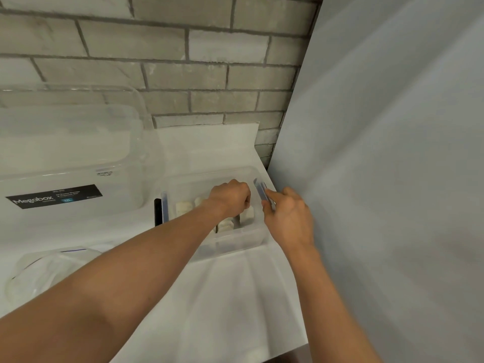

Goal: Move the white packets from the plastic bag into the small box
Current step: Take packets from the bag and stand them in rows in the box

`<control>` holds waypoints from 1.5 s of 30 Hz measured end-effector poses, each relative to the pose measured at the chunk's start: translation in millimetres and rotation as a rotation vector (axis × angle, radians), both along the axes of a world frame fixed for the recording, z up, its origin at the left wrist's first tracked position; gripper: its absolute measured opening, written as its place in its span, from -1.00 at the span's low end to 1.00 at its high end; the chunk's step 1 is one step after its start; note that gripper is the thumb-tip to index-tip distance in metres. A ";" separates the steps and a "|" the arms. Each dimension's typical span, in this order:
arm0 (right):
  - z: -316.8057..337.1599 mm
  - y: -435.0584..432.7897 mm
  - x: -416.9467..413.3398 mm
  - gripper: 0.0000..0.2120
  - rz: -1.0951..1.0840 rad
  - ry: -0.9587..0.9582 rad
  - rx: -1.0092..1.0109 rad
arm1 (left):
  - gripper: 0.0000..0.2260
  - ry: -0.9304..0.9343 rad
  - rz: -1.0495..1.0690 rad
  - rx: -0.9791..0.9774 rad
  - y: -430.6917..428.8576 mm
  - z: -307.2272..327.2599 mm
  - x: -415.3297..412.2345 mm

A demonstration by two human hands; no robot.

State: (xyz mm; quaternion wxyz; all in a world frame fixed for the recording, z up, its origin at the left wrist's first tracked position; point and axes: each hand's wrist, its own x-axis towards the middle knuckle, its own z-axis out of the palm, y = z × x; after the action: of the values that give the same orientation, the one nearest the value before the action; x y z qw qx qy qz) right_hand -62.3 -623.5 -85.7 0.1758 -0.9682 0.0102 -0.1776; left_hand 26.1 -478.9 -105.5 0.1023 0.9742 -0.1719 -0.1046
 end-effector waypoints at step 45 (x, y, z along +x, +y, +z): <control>-33.3 255.8 -149.0 -0.69 0.254 0.352 -0.395 | -0.29 0.106 0.402 -0.544 316.0 -43.9 -238.0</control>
State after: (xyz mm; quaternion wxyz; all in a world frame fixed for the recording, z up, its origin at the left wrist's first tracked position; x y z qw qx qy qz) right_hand -211.3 -367.7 -118.9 0.0005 -0.9932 -0.1154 0.0179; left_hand -211.9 -162.9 -149.4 0.3856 0.9189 0.0076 -0.0831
